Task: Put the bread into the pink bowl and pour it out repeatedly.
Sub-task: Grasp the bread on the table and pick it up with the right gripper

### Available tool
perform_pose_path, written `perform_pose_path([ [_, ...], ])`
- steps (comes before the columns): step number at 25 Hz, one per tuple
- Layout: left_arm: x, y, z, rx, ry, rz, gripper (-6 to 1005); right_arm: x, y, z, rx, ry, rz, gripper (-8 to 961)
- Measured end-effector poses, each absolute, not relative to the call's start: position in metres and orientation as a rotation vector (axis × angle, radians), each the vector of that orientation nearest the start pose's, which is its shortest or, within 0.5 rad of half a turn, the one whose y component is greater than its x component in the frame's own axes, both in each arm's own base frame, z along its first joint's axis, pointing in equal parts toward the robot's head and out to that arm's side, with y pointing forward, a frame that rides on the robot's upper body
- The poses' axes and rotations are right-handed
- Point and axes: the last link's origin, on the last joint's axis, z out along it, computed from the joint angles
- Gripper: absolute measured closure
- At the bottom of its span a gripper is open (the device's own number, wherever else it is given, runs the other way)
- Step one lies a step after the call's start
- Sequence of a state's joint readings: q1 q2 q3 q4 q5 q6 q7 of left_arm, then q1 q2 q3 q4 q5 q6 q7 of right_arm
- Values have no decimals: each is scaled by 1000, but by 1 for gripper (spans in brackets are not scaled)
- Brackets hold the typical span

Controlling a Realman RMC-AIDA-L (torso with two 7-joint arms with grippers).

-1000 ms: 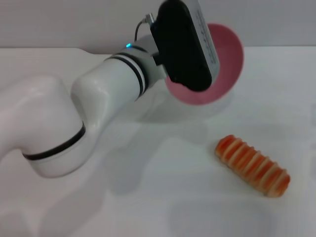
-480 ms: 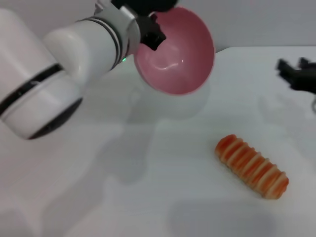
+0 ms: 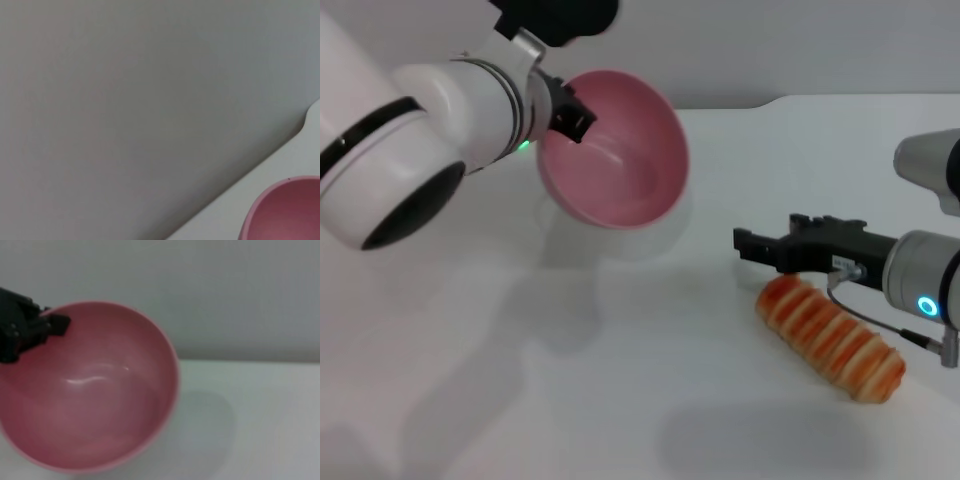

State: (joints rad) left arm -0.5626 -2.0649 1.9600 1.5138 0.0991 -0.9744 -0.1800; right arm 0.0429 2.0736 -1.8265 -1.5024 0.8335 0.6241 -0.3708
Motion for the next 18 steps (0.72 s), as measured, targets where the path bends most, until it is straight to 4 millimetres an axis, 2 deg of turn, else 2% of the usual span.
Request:
perform_pose_path([
  [4, -115, 389, -25, -2040, -517, 193, 950, 221, 300, -37, -2150, 1131, 237, 140],
  [9, -120, 393, -22, -2029, -535, 210, 951, 221, 295, -27, -2112, 1134, 152, 124],
  [18, -120, 394, -22, -2032, -539, 213, 950, 220, 291, -44, -2132, 1202, 132, 122],
])
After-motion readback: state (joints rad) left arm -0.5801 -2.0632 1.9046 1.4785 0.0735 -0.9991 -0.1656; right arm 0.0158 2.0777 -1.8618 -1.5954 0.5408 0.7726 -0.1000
